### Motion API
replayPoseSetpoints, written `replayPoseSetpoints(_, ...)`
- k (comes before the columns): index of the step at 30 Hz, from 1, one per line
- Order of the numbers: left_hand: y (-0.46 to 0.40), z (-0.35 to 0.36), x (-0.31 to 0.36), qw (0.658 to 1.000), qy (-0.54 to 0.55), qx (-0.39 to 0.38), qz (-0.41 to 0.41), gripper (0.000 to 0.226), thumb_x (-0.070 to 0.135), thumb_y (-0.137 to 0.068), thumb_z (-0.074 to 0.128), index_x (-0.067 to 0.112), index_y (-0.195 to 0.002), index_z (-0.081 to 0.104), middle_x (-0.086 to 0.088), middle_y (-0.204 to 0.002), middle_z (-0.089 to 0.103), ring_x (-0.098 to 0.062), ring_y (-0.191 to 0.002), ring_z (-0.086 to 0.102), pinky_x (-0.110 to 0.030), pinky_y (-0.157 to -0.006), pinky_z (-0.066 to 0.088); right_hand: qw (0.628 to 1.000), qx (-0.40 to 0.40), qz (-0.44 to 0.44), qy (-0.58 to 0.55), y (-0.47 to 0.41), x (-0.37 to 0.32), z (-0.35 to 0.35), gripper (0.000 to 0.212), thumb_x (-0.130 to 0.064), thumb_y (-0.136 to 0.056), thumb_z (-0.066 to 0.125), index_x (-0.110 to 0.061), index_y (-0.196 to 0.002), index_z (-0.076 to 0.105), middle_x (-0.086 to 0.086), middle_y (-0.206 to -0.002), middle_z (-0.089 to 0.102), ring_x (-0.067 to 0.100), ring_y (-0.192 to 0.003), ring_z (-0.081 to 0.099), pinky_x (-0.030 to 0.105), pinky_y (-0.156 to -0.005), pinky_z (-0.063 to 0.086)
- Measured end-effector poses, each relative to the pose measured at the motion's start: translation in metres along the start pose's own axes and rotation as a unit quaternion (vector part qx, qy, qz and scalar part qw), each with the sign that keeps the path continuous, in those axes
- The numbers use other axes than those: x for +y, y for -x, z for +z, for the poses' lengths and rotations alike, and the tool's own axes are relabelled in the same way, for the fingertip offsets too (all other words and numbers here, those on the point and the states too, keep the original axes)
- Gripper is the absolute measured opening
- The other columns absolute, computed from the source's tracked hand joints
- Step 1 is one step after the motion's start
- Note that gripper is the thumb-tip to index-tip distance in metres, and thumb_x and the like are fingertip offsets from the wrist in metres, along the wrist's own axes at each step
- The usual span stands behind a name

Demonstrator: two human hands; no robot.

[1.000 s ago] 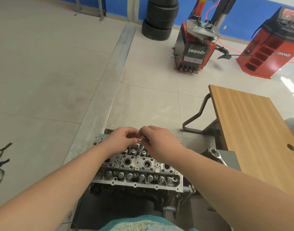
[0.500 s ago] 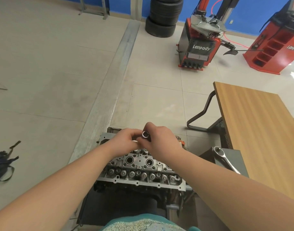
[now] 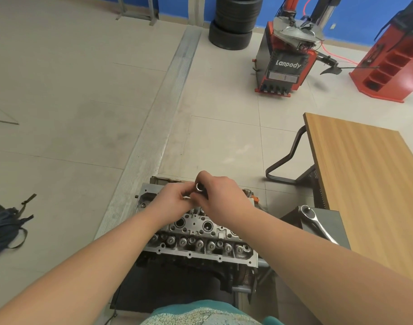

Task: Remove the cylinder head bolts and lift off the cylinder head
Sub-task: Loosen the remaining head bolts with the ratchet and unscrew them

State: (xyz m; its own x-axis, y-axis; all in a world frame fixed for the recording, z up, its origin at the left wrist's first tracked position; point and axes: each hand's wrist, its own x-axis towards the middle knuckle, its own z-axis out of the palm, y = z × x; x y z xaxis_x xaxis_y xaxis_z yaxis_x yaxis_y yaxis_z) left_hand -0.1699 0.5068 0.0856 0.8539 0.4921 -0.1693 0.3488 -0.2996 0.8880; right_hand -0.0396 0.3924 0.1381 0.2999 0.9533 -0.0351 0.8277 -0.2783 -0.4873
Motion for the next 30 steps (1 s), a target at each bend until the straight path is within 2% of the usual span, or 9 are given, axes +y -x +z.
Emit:
replayPoseSetpoints(2,0.004,0.006,0.001,1.0,0.005,0.027,0.003,0.029,0.027,-0.085,0.058,0.053,-0.085,0.071,0.023,-0.081,0.073,0.006,-0.077,0.065,-0.011,-0.067,0.045,1.0,-0.005,0.008,-0.005,-0.001,0.0,-0.001,0.019,-0.035,-0.1,0.061,-0.02,-0.104,0.051,0.005,-0.084,0.065,0.03,-0.076,0.058,0.037,-0.062,0.045)
replayPoseSetpoints(5,0.01,0.018,-0.002,0.997,-0.001,0.077,0.006,0.041,0.014,-0.087,0.058,0.054,-0.081,0.066,0.021,-0.068,0.065,0.0,-0.06,0.055,-0.012,-0.056,0.041,0.998,0.014,0.046,-0.027,-0.002,-0.001,0.002,0.022,-0.038,-0.097,0.062,-0.02,-0.1,0.051,0.003,-0.079,0.063,0.028,-0.07,0.058,0.034,-0.056,0.039)
replayPoseSetpoints(10,0.015,0.029,-0.005,0.995,-0.006,0.099,-0.011,0.065,-0.003,-0.095,0.056,0.06,-0.078,0.066,0.025,-0.067,0.068,0.004,-0.057,0.058,-0.011,-0.053,0.043,0.991,0.032,0.111,-0.067,-0.001,-0.002,0.017,0.03,-0.045,-0.094,0.064,-0.02,-0.094,0.047,0.0,-0.073,0.06,0.019,-0.063,0.059,0.032,-0.049,0.041)
replayPoseSetpoints(13,0.017,0.029,-0.011,0.993,-0.016,0.111,-0.02,0.051,0.01,-0.1,0.058,0.06,-0.089,0.067,0.024,-0.073,0.07,0.002,-0.058,0.06,-0.014,-0.05,0.044,0.983,0.008,0.116,-0.143,0.006,0.005,0.021,0.042,-0.058,-0.089,0.071,-0.025,-0.11,0.057,-0.006,-0.082,0.067,0.011,-0.069,0.064,0.03,-0.057,0.048)
replayPoseSetpoints(16,0.015,0.035,-0.016,0.99,-0.018,0.13,-0.047,0.017,0.029,-0.103,0.065,0.046,-0.103,0.069,0.027,-0.093,0.074,0.009,-0.088,0.067,-0.018,-0.072,0.05,0.974,0.065,0.144,-0.164,0.032,0.04,0.021,0.047,-0.075,-0.089,0.059,-0.04,-0.12,0.052,-0.015,-0.077,0.065,-0.003,-0.07,0.063,0.016,-0.053,0.042)
replayPoseSetpoints(18,0.014,0.043,-0.018,0.986,-0.021,0.154,-0.057,0.017,0.025,-0.104,0.065,0.041,-0.106,0.069,0.024,-0.1,0.075,0.016,-0.099,0.064,-0.013,-0.082,0.043,0.962,0.131,0.192,-0.143,0.054,0.085,0.015,0.034,-0.063,-0.095,0.053,-0.042,-0.121,0.052,-0.018,-0.08,0.066,-0.007,-0.076,0.063,0.022,-0.057,0.046)
replayPoseSetpoints(22,0.013,0.058,-0.017,0.975,-0.042,0.207,-0.067,0.012,0.026,-0.106,0.062,0.032,-0.112,0.069,0.022,-0.107,0.072,0.015,-0.1,0.059,-0.01,-0.085,0.039,0.904,0.225,0.353,-0.081,0.094,0.199,-0.003,0.03,-0.031,-0.1,0.055,-0.028,-0.13,0.06,-0.006,-0.117,0.069,0.016,-0.105,0.066,0.047,-0.089,0.059)
replayPoseSetpoints(26,0.015,0.072,-0.011,0.964,-0.054,0.25,-0.073,0.01,0.026,-0.106,0.06,0.028,-0.112,0.067,0.019,-0.107,0.072,0.013,-0.1,0.062,-0.009,-0.084,0.04,0.886,0.141,0.439,0.045,0.132,0.294,-0.008,0.044,-0.021,-0.096,0.057,-0.015,-0.139,0.056,0.012,-0.139,0.057,0.036,-0.127,0.051,0.049,-0.106,0.045)
replayPoseSetpoints(30,0.014,0.079,-0.006,0.957,-0.047,0.271,-0.095,0.014,0.02,-0.107,0.059,0.033,-0.107,0.064,0.021,-0.102,0.073,0.019,-0.095,0.062,-0.014,-0.082,0.042,0.879,0.007,0.473,0.066,0.159,0.339,0.0,0.053,-0.024,-0.094,0.058,-0.013,-0.145,0.048,0.018,-0.143,0.05,0.041,-0.131,0.047,0.048,-0.106,0.043)
